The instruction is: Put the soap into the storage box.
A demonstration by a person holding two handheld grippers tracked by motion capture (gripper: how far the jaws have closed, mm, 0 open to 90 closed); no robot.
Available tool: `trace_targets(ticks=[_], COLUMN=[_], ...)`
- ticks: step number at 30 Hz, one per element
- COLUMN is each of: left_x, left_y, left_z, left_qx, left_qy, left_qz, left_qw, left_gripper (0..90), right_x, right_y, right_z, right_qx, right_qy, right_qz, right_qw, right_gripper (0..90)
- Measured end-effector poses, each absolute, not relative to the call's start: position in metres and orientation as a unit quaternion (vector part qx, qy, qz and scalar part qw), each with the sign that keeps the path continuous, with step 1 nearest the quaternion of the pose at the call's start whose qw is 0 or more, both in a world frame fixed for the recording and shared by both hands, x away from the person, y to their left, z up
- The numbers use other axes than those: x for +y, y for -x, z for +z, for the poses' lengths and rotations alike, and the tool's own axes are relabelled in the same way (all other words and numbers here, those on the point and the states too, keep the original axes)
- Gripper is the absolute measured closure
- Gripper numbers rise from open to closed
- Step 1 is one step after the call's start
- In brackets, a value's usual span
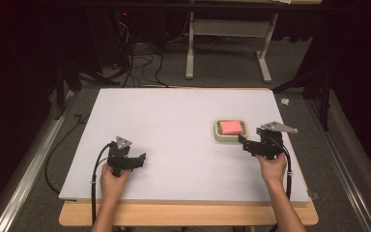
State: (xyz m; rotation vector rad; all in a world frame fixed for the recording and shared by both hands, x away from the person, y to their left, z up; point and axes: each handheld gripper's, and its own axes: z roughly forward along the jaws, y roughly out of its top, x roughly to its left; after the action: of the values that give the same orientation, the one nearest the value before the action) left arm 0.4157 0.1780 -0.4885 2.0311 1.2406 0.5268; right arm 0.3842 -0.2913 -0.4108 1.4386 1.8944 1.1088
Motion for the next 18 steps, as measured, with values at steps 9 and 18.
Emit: trace_targets(ticks=[9, 18], left_x=[0.178, 0.178], left_y=[-0.416, -0.416], left_z=[-0.488, -0.488], left_qx=[0.478, 0.478], left_qy=[-0.782, -0.782], left_qz=[0.203, 0.203], left_qw=[0.345, 0.345], left_gripper=[17.5, 17.5], right_x=[-0.293, -0.294], right_y=[-0.371, -0.361], right_z=[-0.412, -0.411], right_qx=[0.694, 0.695], right_qy=[-0.526, -0.520], right_qz=[0.420, 0.425], right_qw=[0.254, 0.257], right_gripper=[20.9, 21.3])
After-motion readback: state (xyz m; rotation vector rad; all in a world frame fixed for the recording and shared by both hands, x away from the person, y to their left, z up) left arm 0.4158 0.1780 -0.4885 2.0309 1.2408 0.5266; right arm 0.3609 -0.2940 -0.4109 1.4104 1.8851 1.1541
